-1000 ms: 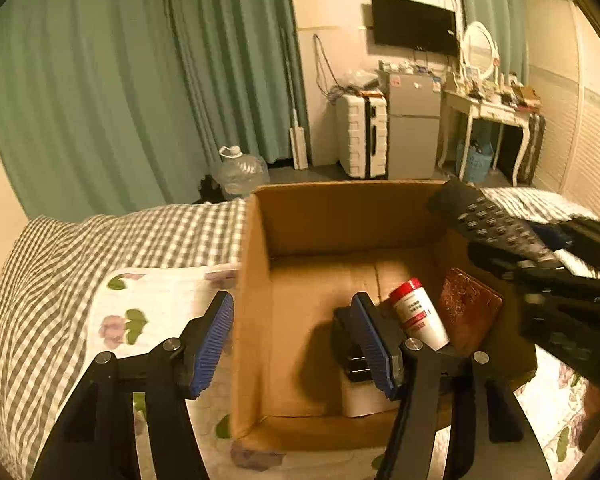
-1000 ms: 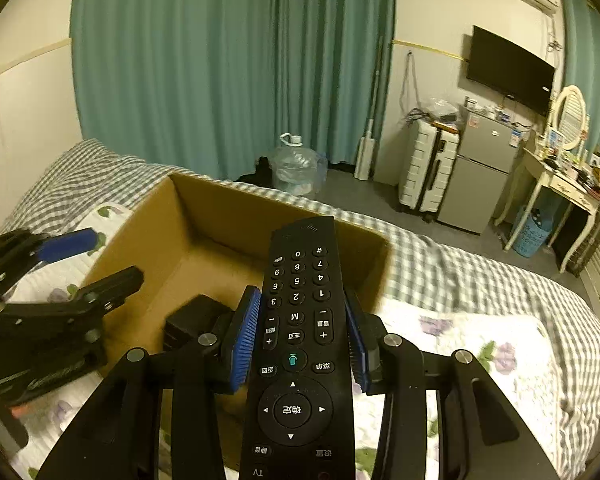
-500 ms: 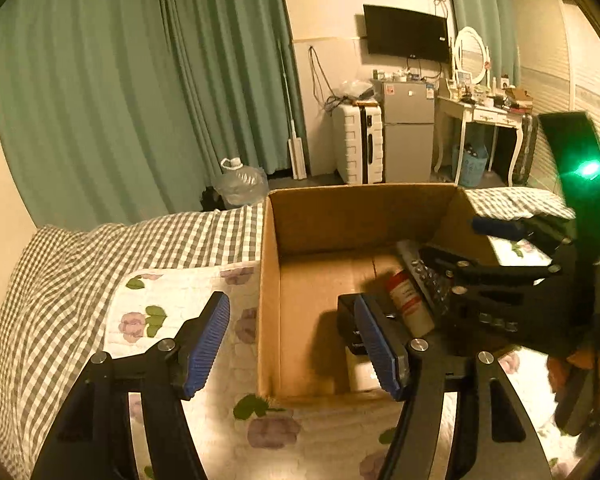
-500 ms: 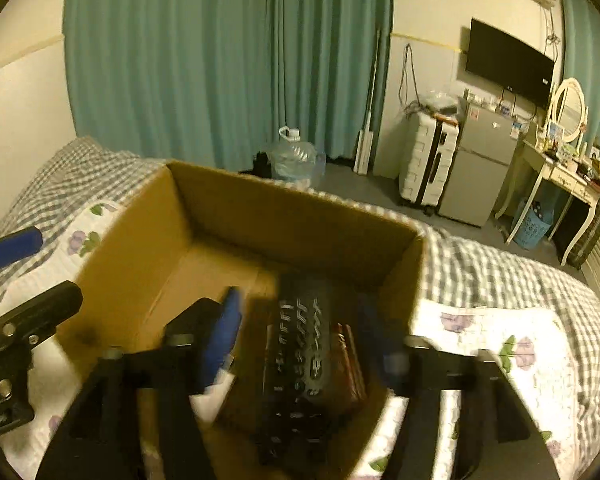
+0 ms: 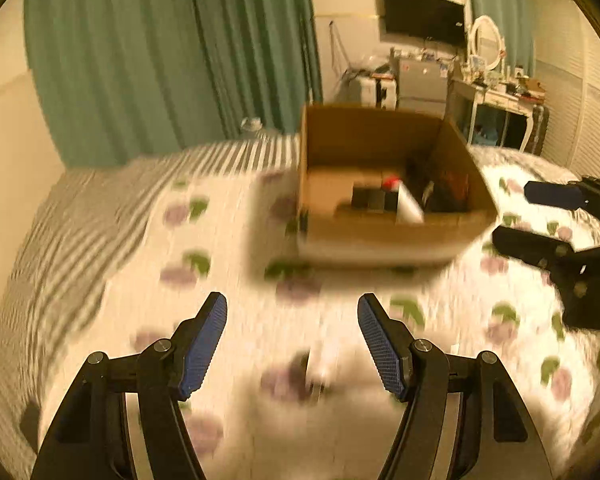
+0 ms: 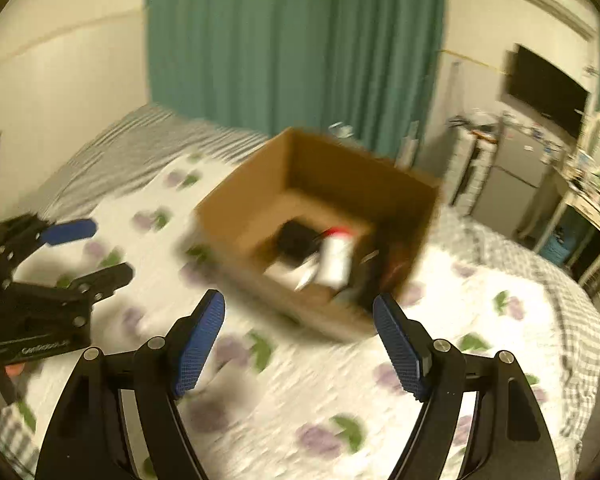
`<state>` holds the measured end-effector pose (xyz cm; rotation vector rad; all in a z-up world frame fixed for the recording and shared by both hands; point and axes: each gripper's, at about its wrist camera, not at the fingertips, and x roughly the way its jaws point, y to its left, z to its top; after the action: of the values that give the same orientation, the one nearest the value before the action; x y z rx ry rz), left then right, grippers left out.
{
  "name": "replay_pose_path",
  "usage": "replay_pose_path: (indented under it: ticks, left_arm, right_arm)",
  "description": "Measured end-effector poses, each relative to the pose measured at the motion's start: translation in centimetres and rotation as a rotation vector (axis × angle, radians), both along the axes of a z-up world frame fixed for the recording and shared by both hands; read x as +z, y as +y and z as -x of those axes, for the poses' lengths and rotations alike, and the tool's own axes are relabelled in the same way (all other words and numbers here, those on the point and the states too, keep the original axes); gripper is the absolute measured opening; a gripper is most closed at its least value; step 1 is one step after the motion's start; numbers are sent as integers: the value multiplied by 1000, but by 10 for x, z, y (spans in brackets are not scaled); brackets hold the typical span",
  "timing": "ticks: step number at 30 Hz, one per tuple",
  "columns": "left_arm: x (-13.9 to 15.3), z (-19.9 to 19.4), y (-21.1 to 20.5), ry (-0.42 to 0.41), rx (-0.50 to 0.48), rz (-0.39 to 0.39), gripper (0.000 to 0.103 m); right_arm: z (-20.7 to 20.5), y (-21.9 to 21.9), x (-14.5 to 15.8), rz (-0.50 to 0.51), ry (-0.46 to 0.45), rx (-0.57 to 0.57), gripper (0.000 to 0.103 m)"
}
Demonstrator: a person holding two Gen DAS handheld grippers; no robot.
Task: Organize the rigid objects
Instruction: 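Lower the black remote into the box and open the right tool, then grasp the white plug-in device with the right tool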
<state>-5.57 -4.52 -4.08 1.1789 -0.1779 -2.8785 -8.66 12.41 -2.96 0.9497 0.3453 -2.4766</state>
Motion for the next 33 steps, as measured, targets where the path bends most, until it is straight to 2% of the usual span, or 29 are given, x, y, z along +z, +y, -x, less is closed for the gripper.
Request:
replay_pose_path:
  ticks: [5, 8, 13, 15, 18, 23, 28, 33]
  left_arm:
    - [-31, -13, -14, -55, 57, 53, 71]
    - [-42, -7, -34, -102, 115, -5, 71]
    - [-56, -5, -47, -147, 143, -35, 71]
    - [-58, -4, -49, -150, 145, -46, 71]
    - [-57, -4, -53, -145, 162, -60, 71]
    - [-49, -5, -53, -140, 185, -65, 71]
    - [-39, -4, -37, -125, 176, -33, 71]
    - [-40, 2, 12, -149, 65, -39, 71]
  right_arm:
    - [-17, -43, -48, -26, -61, 106, 76]
    - [-14, -66, -75, -87, -95, 151, 76]
    - [2, -88, -95, -88, -152, 227, 76]
    - [10, -97, -104, -86, -195, 266, 72]
    - [10, -110, -117, -120, -224, 308, 59]
    - [0, -104, -107, -104, -159, 276, 42]
    - [-10, -60, -70, -19, -80, 153, 42]
    - [-8, 5, -46, 2, -39, -12, 42]
